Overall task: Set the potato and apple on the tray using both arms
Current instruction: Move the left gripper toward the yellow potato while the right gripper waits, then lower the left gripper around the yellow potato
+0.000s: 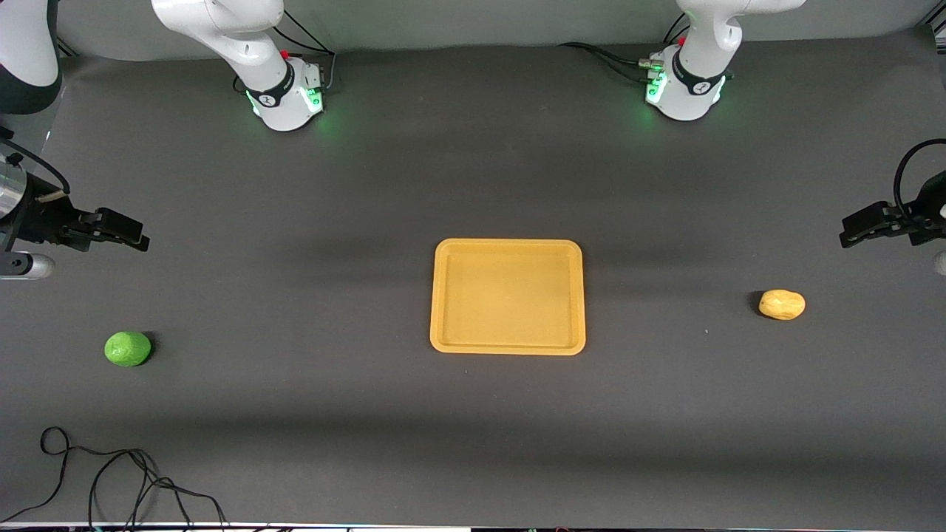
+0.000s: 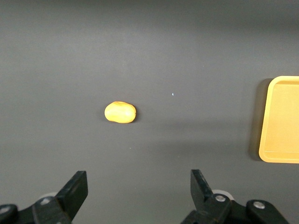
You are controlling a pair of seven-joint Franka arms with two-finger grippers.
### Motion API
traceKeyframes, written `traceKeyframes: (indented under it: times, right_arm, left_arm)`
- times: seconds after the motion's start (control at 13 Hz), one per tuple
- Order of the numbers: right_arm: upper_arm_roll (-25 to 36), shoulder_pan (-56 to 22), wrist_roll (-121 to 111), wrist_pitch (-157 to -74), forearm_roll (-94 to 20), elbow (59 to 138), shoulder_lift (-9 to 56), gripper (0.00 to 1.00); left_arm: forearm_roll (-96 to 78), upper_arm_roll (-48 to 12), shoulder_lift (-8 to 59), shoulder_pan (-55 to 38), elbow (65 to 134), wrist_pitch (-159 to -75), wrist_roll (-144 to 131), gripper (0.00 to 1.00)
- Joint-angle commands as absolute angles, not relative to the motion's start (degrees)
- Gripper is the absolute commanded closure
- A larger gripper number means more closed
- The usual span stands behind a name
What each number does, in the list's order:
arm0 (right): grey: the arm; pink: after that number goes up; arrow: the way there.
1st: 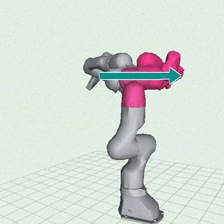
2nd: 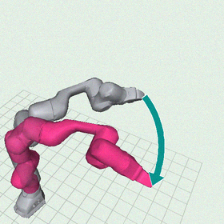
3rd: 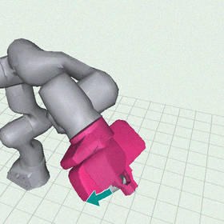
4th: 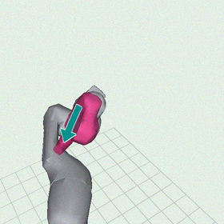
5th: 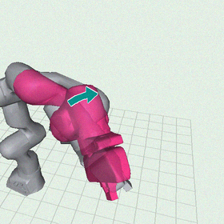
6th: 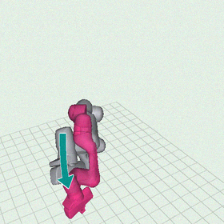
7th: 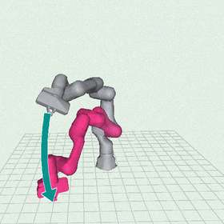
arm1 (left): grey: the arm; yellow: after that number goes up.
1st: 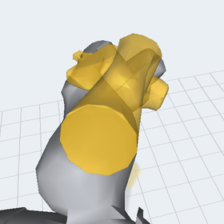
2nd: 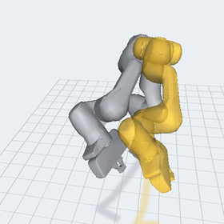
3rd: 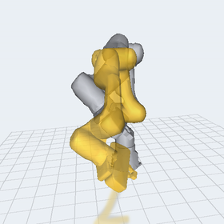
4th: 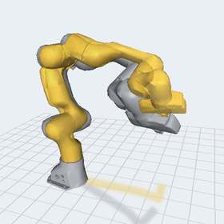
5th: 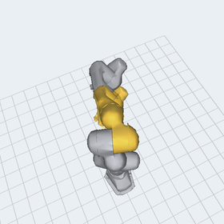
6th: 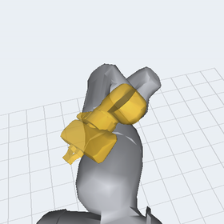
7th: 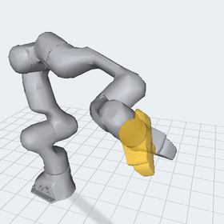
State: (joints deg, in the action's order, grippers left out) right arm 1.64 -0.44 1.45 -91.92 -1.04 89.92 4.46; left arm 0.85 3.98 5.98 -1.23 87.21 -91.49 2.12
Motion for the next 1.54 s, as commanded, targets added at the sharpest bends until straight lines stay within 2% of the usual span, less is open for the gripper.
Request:
traceKeyframes:
  times: [0.0, 0.23, 0.38, 0.69, 0.92, 1.23, 1.46]
  right_arm:
    - [1.93, -0.53, 0.53, -91.05, -1.67, 88.24, 5.19, 0.00]
    - [1.93, -0.53, 0.79, -91.14, -1.85, 88.16, 5.27, 0.00]
    - [1.93, -0.53, 0.97, -91.49, -1.85, 87.98, 5.19, 0.00]
    - [2.02, -0.44, 0.88, -91.58, -1.85, 88.07, 5.27, 0.00]
    - [2.02, -0.26, 0.53, -91.93, -1.85, 88.15, 5.45, 0.00]
    - [2.02, -0.26, 0.53, -92.46, -1.85, 88.42, 5.54, 0.00]
    - [2.11, -0.09, -1.13, -93.16, -1.50, 88.68, 5.80, 0.00]
  left_arm:
    - [0.97, 3.96, 6.15, -1.67, 86.57, -91.31, 1.14, 0.01]
    - [0.97, 3.96, 7.29, -1.50, 87.45, -91.58, 1.67, 0.02]
    - [1.05, 4.04, 10.01, -0.88, 89.98, -93.67, 2.02, 0.08]
    - [1.41, 4.48, 10.20, 2.44, 105.78, -110.62, 2.02, 0.04]
    - [1.67, 4.48, 10.46, 7.55, 114.06, -116.09, 2.46, 0.04]
    - [0.53, 4.48, 15.54, 11.77, 117.50, -121.97, -5.44, 0.02]
    - [-3.13, 4.39, 19.50, 13.88, 118.74, -130.58, -6.41, 0.01]
